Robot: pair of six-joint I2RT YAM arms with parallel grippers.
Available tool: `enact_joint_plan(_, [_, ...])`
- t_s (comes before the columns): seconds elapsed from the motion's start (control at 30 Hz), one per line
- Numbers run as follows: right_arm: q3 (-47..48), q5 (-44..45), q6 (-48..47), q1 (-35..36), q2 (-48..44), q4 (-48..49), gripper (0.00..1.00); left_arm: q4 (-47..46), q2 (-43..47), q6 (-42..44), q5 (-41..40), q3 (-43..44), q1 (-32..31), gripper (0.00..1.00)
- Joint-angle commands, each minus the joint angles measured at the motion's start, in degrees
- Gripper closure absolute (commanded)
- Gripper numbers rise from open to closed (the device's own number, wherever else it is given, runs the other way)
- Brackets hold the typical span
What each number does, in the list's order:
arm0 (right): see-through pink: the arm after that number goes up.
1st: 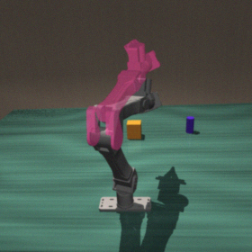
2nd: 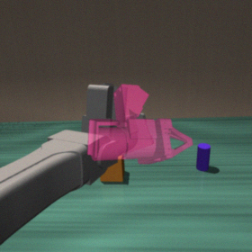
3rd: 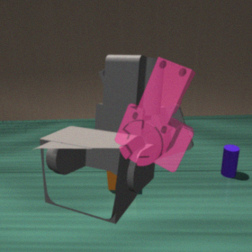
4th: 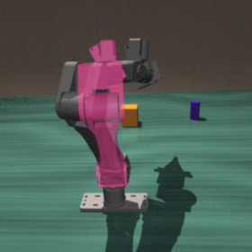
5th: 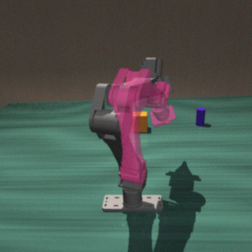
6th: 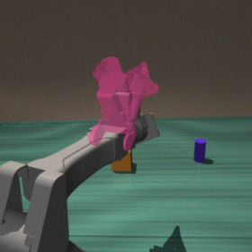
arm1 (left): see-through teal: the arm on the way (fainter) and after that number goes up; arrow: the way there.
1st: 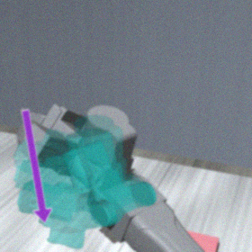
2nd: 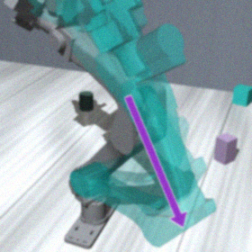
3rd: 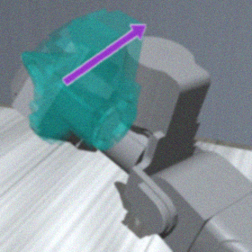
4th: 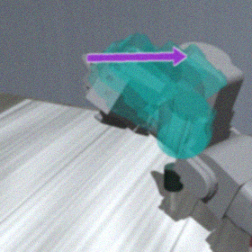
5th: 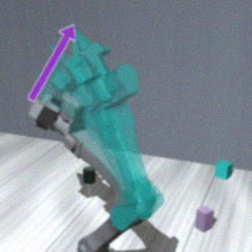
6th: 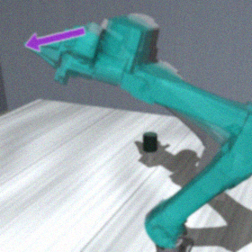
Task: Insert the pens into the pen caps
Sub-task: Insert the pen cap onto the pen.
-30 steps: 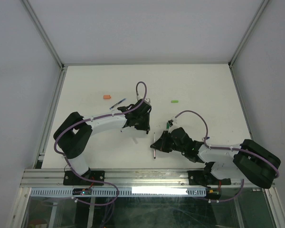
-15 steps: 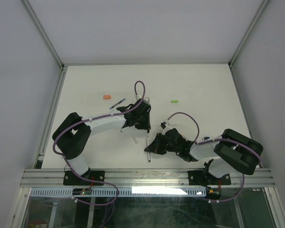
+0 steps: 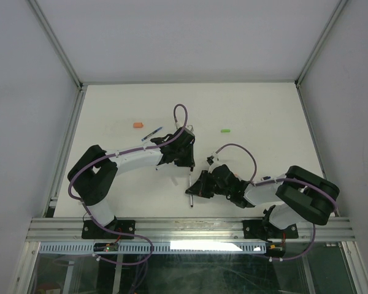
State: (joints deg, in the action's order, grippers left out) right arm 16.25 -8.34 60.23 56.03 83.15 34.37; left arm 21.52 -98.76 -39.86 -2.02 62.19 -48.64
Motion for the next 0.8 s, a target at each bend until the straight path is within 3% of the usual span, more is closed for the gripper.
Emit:
enact_joint_plan(0.0, [2.7, 1.9, 0.45, 0.31, 0.6, 0.97, 0.99, -2.23, 1.33, -0.4, -0.4, 0.16, 0.33, 0.87])
enact_joint_plan(0.77, [2.73, 4.25, 0.71, 0.22, -1.5, -2.39, 0.99, -2.27, 0.59, -0.44, -0.26, 0.2, 0.33, 0.87])
